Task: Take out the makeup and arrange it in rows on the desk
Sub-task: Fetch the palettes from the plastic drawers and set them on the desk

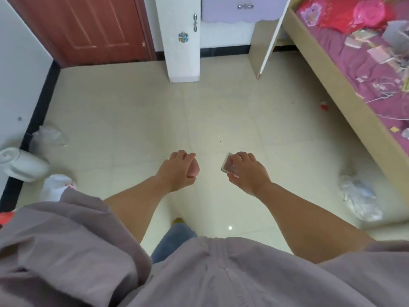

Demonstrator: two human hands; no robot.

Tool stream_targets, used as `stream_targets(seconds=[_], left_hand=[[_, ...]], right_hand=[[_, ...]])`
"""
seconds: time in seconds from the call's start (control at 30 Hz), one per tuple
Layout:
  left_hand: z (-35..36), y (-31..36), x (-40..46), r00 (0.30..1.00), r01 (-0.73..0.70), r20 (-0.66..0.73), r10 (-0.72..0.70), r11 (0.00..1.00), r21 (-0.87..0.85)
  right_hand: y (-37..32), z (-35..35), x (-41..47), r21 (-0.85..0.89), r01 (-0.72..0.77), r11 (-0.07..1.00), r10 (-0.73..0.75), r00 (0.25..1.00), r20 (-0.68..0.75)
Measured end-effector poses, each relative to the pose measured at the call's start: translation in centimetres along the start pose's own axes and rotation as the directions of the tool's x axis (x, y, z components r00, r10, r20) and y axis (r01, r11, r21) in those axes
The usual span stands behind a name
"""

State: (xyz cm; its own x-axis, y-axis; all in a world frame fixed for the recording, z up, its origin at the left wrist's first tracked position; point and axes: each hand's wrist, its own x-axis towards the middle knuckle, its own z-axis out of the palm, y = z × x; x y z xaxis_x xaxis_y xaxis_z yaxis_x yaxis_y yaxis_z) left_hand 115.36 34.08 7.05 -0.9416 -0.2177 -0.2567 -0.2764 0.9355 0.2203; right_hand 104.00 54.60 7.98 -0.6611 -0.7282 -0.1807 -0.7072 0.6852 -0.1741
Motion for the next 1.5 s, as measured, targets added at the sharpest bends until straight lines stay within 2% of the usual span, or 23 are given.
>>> stream_targets(seconds=[0.1,0.2,0.3,0.43,0.67,0.77,0.87,1.07,1.2,1.33,1.5], left_hand=[[-1.7,-3.1,5.1,0.999,0.049,-0.024,-0.049,0.999,0.002],[-3.7,-7.3,11.0,0.995,0.088,-0.035,-0.088,0.996,-0.002],[-6.9,-11.7,17.6,0.992,0.121,-0.036,-0.121,0.993,-0.004],[-12.3,-15.8,26.7,0.995,0.097,-0.039,-0.097,0.995,-0.001],[-17.6,-19.6,40.6,0.998,0.044,-0.039,-0.045,0.998,-0.035],[-18.9,-21.5,47.3,0.998,0.047,-0.029,-0.048,0.999,-0.022],[-20.9,-23.3,54.7,0.995,0.077,-0.059,-0.079,0.996,-0.037],[-26.1,-24.4,68.7,0.987,0.116,-0.102,-0.127,0.988,-0.105],[-28.3,-25.7,76.1,0.995,0.063,-0.072,-0.069,0.994,-0.085],[-30.5,-29.8,84.0,0.986,0.126,-0.094,-0.139,0.983,-0.134],[-35.2,-36.0,95.4,0.990,0.096,-0.092,-0.108,0.988,-0.121]], right_hand=[[0.6,-0.5,7.1,-0.037,0.084,0.996,-0.084,0.996,0.003],[0.9,-1.7,15.3,-0.038,0.106,0.994,-0.107,0.994,-0.027],[0.9,-3.7,23.5,-0.005,0.102,0.995,-0.102,0.993,-0.058],[1.3,-7.2,33.5,0.021,0.067,0.998,-0.065,0.993,-0.103],[3.9,-9.8,47.4,0.030,0.037,0.999,-0.035,0.997,-0.069],[5.9,-10.6,54.5,0.032,0.068,0.997,-0.065,0.995,-0.071],[8.5,-12.3,62.0,0.048,0.071,0.996,-0.065,0.992,-0.110],[15.2,-17.7,75.9,-0.002,0.073,0.997,-0.073,0.994,-0.078],[17.5,-19.8,84.1,-0.013,0.068,0.998,-0.068,0.997,-0.040],[17.8,-20.6,93.1,-0.008,0.117,0.993,-0.117,0.993,-0.027],[18.3,-22.6,106.0,0.019,0.107,0.994,-0.106,0.992,-0.063]])
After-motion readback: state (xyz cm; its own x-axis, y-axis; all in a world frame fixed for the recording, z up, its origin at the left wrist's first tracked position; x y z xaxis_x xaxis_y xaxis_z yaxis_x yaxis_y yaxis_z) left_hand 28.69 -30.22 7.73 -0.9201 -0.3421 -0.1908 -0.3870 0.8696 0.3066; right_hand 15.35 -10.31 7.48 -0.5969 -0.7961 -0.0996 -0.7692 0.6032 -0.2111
